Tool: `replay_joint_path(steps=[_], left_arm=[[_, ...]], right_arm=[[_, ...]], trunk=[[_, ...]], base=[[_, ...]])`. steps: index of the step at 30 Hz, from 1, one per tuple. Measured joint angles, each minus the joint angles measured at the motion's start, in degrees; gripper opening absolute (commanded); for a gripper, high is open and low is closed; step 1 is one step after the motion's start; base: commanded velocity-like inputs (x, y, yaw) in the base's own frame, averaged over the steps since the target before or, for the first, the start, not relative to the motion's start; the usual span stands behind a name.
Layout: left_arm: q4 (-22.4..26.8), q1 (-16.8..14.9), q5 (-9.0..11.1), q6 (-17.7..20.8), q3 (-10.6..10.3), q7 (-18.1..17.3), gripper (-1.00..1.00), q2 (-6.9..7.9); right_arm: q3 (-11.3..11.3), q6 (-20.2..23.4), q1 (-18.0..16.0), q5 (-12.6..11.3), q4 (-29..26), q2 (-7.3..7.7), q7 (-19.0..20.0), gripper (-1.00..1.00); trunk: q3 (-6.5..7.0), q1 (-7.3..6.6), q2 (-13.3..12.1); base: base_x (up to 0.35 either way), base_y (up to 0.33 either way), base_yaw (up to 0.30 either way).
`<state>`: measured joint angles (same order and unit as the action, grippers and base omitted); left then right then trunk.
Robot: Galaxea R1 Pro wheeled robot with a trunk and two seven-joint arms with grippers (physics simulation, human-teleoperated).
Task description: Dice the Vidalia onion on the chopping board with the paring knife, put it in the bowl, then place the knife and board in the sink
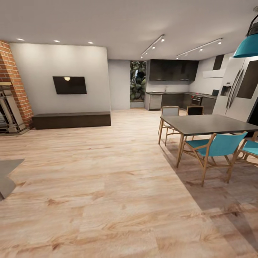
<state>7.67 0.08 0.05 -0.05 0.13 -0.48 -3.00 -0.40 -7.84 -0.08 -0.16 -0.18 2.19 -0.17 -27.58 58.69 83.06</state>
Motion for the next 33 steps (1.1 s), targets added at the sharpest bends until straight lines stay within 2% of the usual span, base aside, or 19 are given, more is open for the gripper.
replay_joint_path(steps=[33], left_arm=[[0.0, 0.0, 0.0, 0.0, 0.0, 0.0, 1.0, -0.08]], right_arm=[[0.0, 0.0, 0.0, 0.0, 0.0, 0.0, 0.0, 1.0]], trunk=[[0.0, 0.0, 0.0]], base=[[0.342, 0.001, 0.0]])
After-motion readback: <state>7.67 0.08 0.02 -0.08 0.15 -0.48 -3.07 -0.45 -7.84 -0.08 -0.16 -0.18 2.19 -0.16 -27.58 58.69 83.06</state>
